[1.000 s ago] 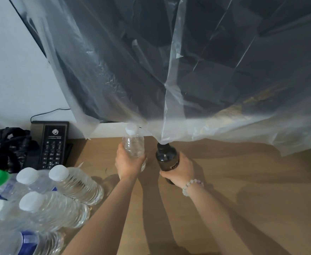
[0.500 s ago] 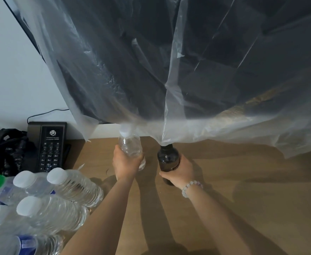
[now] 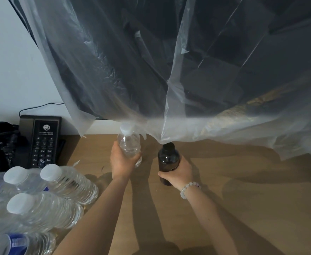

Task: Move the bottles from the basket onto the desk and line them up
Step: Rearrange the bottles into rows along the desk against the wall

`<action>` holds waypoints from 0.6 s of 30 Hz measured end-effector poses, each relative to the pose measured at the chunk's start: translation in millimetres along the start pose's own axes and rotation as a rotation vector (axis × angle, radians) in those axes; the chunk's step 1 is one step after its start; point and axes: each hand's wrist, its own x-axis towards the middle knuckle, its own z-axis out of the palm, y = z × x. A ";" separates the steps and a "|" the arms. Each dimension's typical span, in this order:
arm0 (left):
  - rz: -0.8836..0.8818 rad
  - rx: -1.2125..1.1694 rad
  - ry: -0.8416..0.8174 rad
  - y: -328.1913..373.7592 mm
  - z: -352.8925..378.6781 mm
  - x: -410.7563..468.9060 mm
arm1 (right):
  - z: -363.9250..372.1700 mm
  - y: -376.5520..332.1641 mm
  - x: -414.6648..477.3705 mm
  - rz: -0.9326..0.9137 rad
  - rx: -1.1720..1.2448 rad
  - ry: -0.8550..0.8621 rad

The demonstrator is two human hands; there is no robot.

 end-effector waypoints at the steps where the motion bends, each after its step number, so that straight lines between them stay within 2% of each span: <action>1: -0.007 0.005 -0.005 -0.4 0.1 1.4 | -0.5 1.8 0.5 0.003 -0.004 0.001; 11: -0.049 0.007 -0.106 -17.5 -6.7 -0.5 | 1.1 8.9 1.7 0.030 -0.058 -0.010; 16: -0.171 0.240 -0.129 -45.2 -18.3 -26.2 | 6.3 -1.0 10.9 -0.031 -0.059 -0.004; 18: -0.223 0.346 -0.207 -65.5 -18.7 -46.7 | 9.3 -6.4 16.7 -0.048 -0.074 0.021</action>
